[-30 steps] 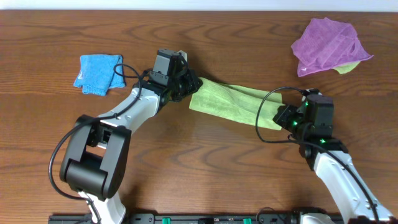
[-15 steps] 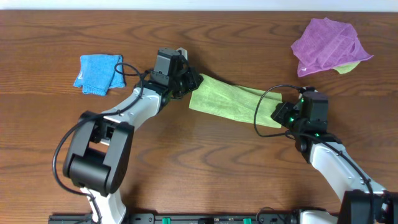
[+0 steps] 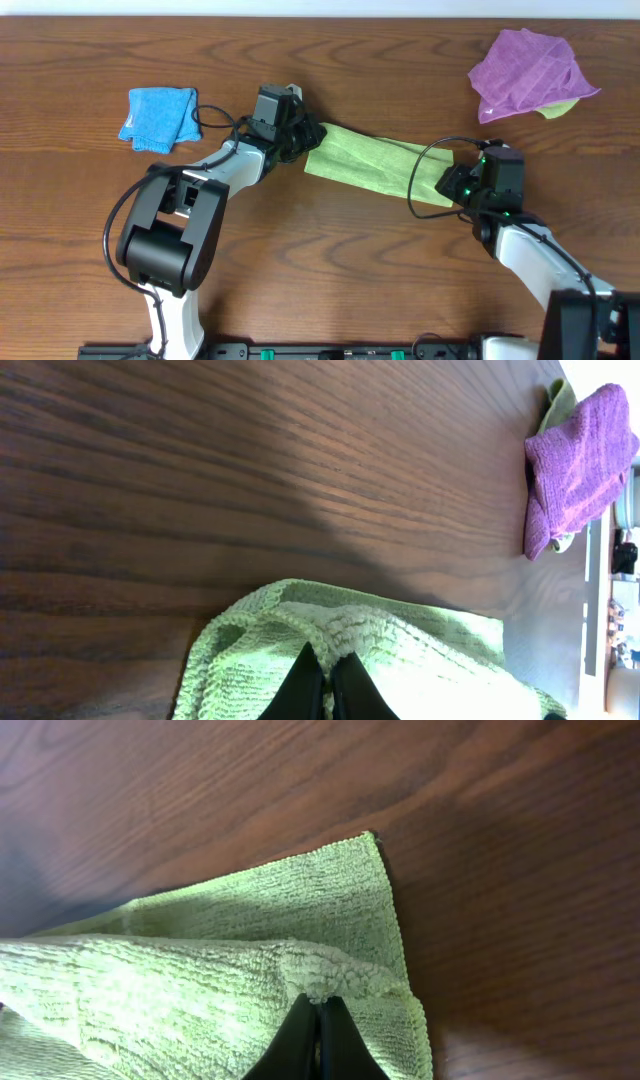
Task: Fold the cloth
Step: 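Hold the green strip taut between both grippers and lay it flat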
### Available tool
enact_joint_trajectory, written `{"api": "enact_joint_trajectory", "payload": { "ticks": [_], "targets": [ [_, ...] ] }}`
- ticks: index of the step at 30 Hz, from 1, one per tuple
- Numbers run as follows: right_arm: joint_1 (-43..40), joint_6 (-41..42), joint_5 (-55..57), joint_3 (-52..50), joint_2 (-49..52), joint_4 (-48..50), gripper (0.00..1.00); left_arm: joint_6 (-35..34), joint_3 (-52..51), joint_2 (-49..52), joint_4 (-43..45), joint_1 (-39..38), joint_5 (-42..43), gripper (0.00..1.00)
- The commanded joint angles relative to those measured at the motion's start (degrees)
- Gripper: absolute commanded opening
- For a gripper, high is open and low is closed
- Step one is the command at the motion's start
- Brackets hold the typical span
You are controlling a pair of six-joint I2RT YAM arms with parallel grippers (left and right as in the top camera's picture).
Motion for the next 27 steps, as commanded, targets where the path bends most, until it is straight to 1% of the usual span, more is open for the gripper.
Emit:
{"api": "enact_joint_trajectory", "payload": {
  "ticks": [1,2,3,4,5,7,9,11,13,14,15,18,20,23,27],
  "targets": [
    [-0.13,-1.18,0.96,0.81,0.42,0.76,0.16,-0.22,0.20,0.63,0.39,0.17,-1.36,0.06],
    [-0.13,-1.29,0.85,0.81,0.42,1.16,0.20,-0.22,0.20,0.63,0.37,0.17,-1.46,0.06],
    [-0.13,-1.29,0.66,0.81,0.42,1.46,0.30,-0.20,0.20,0.63,0.37,0.20,-1.49,0.07],
    [-0.13,-1.29,0.61,0.81,0.42,1.60,0.49,-0.20,0.20,0.63,0.37,0.20,-1.49,0.11],
    [-0.13,-1.29,0.48,0.81,0.39,1.73,0.56,-0.20,0.20,0.63,0.37,0.20,-1.55,0.18],
    [-0.09,-1.29,0.44,0.81,0.39,1.70,0.62,0.00,0.20,0.63,0.37,0.17,-1.88,0.37],
    [-0.09,-1.31,-0.17,0.81,0.39,1.73,0.65,0.02,0.20,0.63,0.37,0.20,-1.88,0.56],
    [-0.09,-1.29,-0.66,0.81,0.37,1.70,0.66,0.02,0.20,0.63,0.37,0.22,-1.86,0.78],
    [-0.09,-1.31,-1.64,0.81,0.28,1.70,0.67,0.02,0.20,0.61,0.37,0.28,-1.84,0.94],
    [-0.09,-1.29,-1.92,0.83,0.24,1.70,0.68,0.02,0.20,0.61,0.37,0.35,-1.77,0.97],
    [-0.09,-1.29,-2.27,0.85,0.13,1.68,0.68,0.04,0.20,0.46,0.33,0.57,-1.60,0.95],
    [-0.09,-1.29,-3.17,0.85,-0.85,1.11,0.70,0.90,0.20,-0.17,0.31,1.36,0.13,0.96],
    [-0.09,-1.27,-3.41,1.03,-2.03,-0.44,0.73,1.14,0.20,-1.16,-0.24,2.19,2.03,0.96],
    [-0.09,-1.33,-3.34,2.05,-4.90,-6.08,0.75,1.27,0.20,-3.93,-3.08,3.54,4.85,0.95],
    [-0.09,-1.46,-3.37,3.10,-9.18,-12.85,0.76,2.32,0.20,-7.87,-8.68,4.00,5.92,0.97]
  ]
}}
